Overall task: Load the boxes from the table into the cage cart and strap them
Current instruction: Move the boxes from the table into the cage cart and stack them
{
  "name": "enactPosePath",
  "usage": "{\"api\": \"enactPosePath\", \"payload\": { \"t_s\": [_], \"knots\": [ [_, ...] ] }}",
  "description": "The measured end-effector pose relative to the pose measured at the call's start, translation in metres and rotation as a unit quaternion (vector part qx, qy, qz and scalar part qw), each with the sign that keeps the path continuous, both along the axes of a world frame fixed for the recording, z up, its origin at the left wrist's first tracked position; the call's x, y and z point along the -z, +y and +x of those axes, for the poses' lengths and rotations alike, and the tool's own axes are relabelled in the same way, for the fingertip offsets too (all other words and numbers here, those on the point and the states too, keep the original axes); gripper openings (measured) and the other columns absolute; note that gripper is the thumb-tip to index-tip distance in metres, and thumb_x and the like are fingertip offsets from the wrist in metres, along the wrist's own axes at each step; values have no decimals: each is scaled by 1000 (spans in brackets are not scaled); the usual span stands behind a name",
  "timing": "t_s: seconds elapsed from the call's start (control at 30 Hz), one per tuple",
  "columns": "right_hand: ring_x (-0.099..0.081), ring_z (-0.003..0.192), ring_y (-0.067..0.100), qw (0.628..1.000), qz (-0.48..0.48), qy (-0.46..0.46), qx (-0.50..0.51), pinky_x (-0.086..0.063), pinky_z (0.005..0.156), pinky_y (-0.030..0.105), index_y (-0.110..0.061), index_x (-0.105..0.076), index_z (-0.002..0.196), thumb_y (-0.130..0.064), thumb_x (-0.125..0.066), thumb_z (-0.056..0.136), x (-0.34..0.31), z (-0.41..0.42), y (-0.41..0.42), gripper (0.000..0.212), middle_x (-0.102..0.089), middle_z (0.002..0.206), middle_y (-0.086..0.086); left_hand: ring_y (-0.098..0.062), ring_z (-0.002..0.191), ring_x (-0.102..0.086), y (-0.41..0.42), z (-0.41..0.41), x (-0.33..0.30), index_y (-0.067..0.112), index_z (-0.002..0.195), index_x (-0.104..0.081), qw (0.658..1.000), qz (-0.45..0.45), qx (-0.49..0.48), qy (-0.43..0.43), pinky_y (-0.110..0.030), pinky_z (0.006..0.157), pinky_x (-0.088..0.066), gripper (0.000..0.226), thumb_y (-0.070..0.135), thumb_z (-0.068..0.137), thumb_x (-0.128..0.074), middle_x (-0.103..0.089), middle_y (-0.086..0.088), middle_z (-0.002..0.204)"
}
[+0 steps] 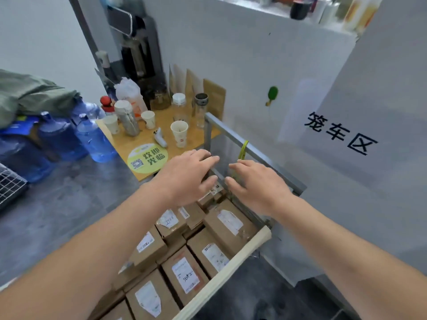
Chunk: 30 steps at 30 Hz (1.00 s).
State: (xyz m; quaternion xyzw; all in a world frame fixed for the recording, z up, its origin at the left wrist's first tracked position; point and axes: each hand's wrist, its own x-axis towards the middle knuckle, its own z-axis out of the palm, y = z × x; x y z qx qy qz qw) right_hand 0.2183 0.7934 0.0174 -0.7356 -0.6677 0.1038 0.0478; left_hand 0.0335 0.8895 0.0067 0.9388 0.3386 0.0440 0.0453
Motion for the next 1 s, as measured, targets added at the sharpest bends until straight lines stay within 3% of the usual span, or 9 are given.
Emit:
{"api": "enactPosePath", "payload": {
  "t_s": [0.17,0.53,0.83,1.0],
  "knots": [
    [-46,141,21,999,43,-10,32,-41,112,40,-27,-50,150,-54,-39,106,-57,21,-25,54,-50,154,-4,-19,148,-36,-12,20,-57,28,162,-30,999,16,20,-20,-42,115,-42,63,55,106,-39,-35,5,163],
    [-39,147,14,991,106,-34,71,-38,115,38,-31,-46,153,-60,-41,103,-132,88,-103,58,-42,161,-8,-14,142,-44,-70,95,-125,33,162,-30,995,34,66,-67,-39,109,-49,63,57,104,-43,-35,12,161],
    [-42,146,18,984,117,-43,126,-40,116,43,-32,-46,153,-59,-43,102,-154,125,-166,57,-43,161,-5,-15,140,-45,-115,159,-155,32,161,-31,983,35,150,-95,-35,108,-46,62,52,105,-47,-37,11,159],
    [-49,137,21,972,112,-46,203,-42,112,42,-26,-52,148,-57,-44,102,-156,131,-195,56,-52,150,-4,-15,142,-42,-121,187,-159,33,162,-30,972,35,215,-88,-35,111,-44,62,54,105,-46,-36,13,160]
  ]
}}
